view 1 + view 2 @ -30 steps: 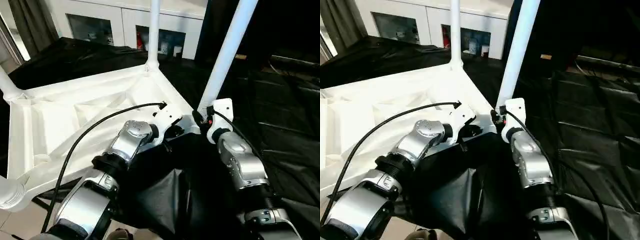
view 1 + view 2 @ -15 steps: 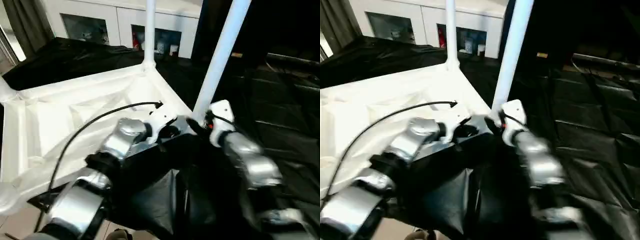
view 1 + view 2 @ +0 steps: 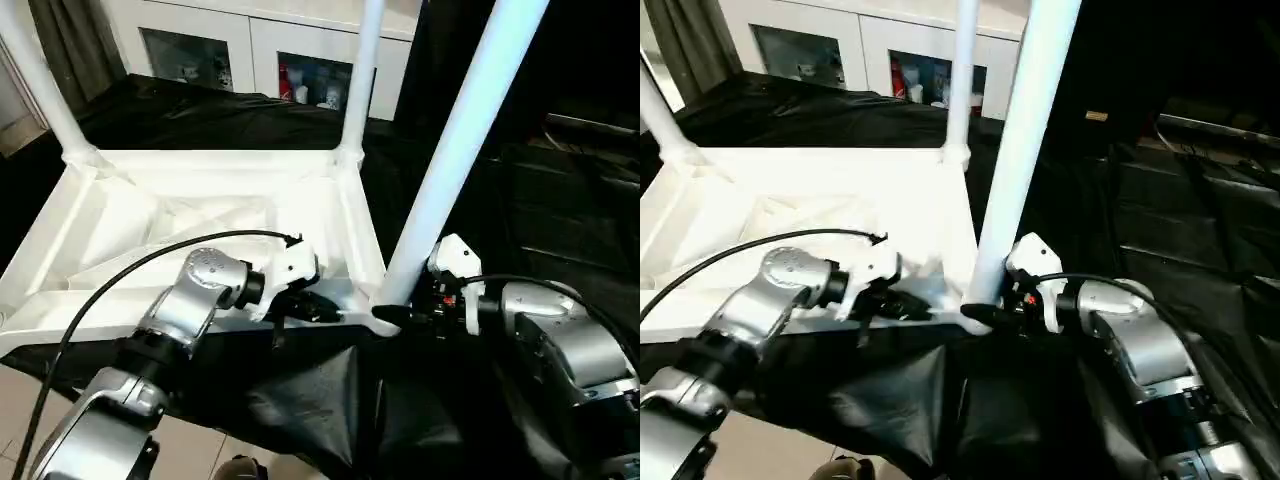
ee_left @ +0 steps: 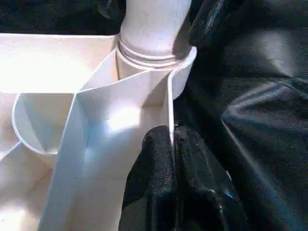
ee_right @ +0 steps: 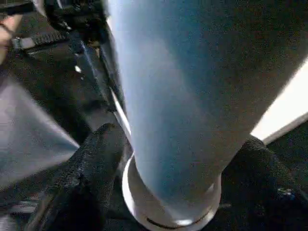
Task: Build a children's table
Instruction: Rotate leg to tighten
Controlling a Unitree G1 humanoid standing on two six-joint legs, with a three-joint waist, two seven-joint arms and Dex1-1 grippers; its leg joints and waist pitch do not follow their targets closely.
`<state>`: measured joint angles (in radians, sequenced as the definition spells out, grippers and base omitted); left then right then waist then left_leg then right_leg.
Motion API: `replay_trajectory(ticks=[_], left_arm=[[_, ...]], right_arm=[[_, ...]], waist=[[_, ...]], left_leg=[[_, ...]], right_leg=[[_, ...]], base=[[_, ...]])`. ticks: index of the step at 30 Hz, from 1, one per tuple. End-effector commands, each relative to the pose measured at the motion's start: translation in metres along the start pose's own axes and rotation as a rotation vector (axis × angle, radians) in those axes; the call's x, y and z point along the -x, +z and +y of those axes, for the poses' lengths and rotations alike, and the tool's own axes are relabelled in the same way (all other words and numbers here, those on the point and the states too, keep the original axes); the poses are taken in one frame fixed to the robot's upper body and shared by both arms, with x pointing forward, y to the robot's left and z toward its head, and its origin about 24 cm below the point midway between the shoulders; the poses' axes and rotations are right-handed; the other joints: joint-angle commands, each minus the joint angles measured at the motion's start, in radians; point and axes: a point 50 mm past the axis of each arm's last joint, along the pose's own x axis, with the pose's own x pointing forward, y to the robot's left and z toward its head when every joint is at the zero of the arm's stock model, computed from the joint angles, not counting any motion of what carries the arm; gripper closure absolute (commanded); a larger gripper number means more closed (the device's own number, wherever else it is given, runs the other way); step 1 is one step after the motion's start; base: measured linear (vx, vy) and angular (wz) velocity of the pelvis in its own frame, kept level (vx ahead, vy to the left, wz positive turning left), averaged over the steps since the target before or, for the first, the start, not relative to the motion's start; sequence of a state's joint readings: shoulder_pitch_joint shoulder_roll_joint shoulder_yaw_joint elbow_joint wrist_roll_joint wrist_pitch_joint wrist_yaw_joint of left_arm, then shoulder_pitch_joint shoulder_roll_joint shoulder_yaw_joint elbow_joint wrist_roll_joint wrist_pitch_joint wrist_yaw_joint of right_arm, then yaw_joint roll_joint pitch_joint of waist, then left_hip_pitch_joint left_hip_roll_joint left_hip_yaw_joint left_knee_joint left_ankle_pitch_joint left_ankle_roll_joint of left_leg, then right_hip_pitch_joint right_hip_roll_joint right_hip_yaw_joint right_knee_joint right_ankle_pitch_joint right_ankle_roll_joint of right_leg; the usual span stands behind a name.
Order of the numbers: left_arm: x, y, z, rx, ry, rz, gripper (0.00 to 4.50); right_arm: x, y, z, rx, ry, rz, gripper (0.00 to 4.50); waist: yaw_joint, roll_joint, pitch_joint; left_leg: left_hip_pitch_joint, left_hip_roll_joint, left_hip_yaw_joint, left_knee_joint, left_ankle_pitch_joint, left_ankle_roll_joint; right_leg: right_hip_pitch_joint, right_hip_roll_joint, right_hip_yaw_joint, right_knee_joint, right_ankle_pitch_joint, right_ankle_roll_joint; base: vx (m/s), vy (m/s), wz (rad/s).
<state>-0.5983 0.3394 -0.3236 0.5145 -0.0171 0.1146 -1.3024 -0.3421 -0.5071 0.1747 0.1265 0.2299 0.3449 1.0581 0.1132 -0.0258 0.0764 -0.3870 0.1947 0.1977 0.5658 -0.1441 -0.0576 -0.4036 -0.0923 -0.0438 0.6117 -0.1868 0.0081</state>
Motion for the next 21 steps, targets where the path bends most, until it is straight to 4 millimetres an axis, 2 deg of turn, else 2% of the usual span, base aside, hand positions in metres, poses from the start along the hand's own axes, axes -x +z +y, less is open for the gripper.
replay_trajectory(ticks=[1, 5, 11, 16, 18, 21], left_arm=[[-0.002, 0.012, -0.002, -0.026, -0.037, -0.061, 4.50], [-0.002, 0.012, -0.003, -0.022, -0.037, -0.061, 4.50], [-0.001, 0.012, -0.003, -0.020, -0.034, -0.059, 4.50], [-0.001, 0.012, 0.000, -0.017, 0.003, -0.051, 4.50], [-0.004, 0.011, 0.011, 0.007, 0.124, -0.024, 4.50], [-0.008, 0.013, 0.026, 0.040, 0.279, -0.007, 4.50]], right_arm=[[0.000, 0.001, 0.003, 0.002, 0.027, 0.003, 1.70], [-0.002, 0.000, 0.004, 0.001, 0.038, 0.005, 2.04], [-0.001, -0.001, 0.005, 0.005, 0.049, 0.017, 2.47], [-0.001, -0.003, 0.004, 0.001, 0.029, 0.015, 2.53], [-0.006, -0.008, -0.003, -0.028, -0.085, 0.012, 2.54], [-0.013, -0.015, -0.015, -0.087, -0.252, 0.011, 2.55]], waist=[[0.002, -0.010, -0.072], [0.002, -0.011, -0.074], [0.002, -0.011, -0.075], [0.003, -0.009, -0.076], [0.001, -0.011, -0.074], [-0.002, -0.014, -0.070]], left_leg=[[0.026, 0.039, -0.014, -0.058, -0.258, 0.036], [0.022, 0.037, -0.014, -0.055, -0.222, 0.049], [0.023, 0.036, -0.013, -0.053, -0.218, 0.053], [0.023, 0.036, -0.013, -0.051, -0.214, 0.054], [0.022, 0.035, -0.013, -0.052, -0.217, 0.051], [0.026, 0.031, -0.013, -0.053, -0.258, 0.023]], right_leg=[[0.038, -0.053, 0.036, -0.075, -0.215, -0.214], [0.041, -0.052, 0.034, -0.069, -0.164, -0.223], [0.042, -0.051, 0.034, -0.068, -0.160, -0.225], [0.043, -0.051, 0.033, -0.066, -0.153, -0.227], [0.041, -0.050, 0.034, -0.068, -0.162, -0.225], [0.035, -0.051, 0.033, -0.079, -0.256, -0.206]], base=[[0.000, 0.000, 0.00], [0.000, 0.000, 0.00], [0.000, 0.000, 0.00], [0.000, 0.000, 0.00], [0.000, 0.000, 0.00], [0.000, 0.000, 0.00]])
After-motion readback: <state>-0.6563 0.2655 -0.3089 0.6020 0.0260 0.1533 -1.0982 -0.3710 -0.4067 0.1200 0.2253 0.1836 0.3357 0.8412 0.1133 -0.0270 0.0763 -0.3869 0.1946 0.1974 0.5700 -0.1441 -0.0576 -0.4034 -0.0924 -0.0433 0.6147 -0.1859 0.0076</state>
